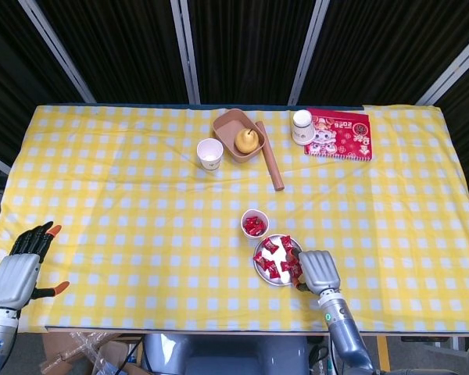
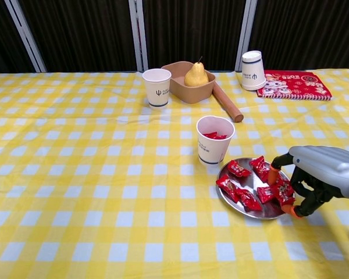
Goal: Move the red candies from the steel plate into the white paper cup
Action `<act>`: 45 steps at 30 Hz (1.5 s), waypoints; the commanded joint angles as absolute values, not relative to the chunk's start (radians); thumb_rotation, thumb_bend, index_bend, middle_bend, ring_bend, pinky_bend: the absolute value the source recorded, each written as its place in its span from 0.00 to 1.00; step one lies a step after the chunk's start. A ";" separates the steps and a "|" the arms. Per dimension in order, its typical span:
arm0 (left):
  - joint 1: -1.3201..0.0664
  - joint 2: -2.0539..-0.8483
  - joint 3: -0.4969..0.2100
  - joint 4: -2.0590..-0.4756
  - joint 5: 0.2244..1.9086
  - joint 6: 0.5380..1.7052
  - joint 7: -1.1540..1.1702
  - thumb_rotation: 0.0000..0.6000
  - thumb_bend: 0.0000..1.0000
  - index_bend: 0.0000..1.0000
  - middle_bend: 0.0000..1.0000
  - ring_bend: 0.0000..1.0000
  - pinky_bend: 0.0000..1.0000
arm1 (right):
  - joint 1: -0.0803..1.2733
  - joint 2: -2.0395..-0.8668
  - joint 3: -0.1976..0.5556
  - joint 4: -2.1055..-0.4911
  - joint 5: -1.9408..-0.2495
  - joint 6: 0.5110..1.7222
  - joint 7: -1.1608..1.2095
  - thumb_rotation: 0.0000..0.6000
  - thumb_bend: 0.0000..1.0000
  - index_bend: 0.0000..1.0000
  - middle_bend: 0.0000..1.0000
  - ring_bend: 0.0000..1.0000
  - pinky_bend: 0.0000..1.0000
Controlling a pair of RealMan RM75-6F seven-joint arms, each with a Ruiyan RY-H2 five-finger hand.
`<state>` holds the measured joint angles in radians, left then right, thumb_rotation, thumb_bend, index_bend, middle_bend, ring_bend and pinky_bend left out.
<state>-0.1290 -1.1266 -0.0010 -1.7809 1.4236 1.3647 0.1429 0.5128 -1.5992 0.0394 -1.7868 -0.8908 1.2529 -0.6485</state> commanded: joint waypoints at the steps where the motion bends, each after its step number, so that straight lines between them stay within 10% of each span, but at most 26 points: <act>1: -0.129 -1.126 0.000 -1.781 1.424 1.365 0.143 1.00 0.00 0.00 0.00 0.00 0.00 | 0.512 -1.600 0.042 -1.784 -0.889 1.252 -0.650 1.00 0.42 0.45 0.87 0.97 1.00; 14: -0.128 -1.126 0.000 -1.783 1.425 1.366 0.142 1.00 0.00 0.00 0.00 0.00 0.00 | 0.504 -1.587 0.060 -1.816 -0.915 1.250 -0.624 1.00 0.55 0.53 0.87 0.97 1.00; 28: -0.135 -1.122 -0.004 -1.779 1.416 1.352 0.135 1.00 0.00 0.00 0.00 0.00 0.00 | 0.607 -1.540 0.242 -1.945 -0.877 1.245 -0.669 1.00 0.55 0.53 0.87 0.97 1.00; 45: -0.146 -1.111 -0.009 -1.784 1.389 1.323 0.124 1.00 0.00 0.00 0.00 0.00 0.00 | 0.768 -1.691 0.319 -1.722 -0.762 1.170 -0.688 1.00 0.55 0.53 0.87 0.97 1.00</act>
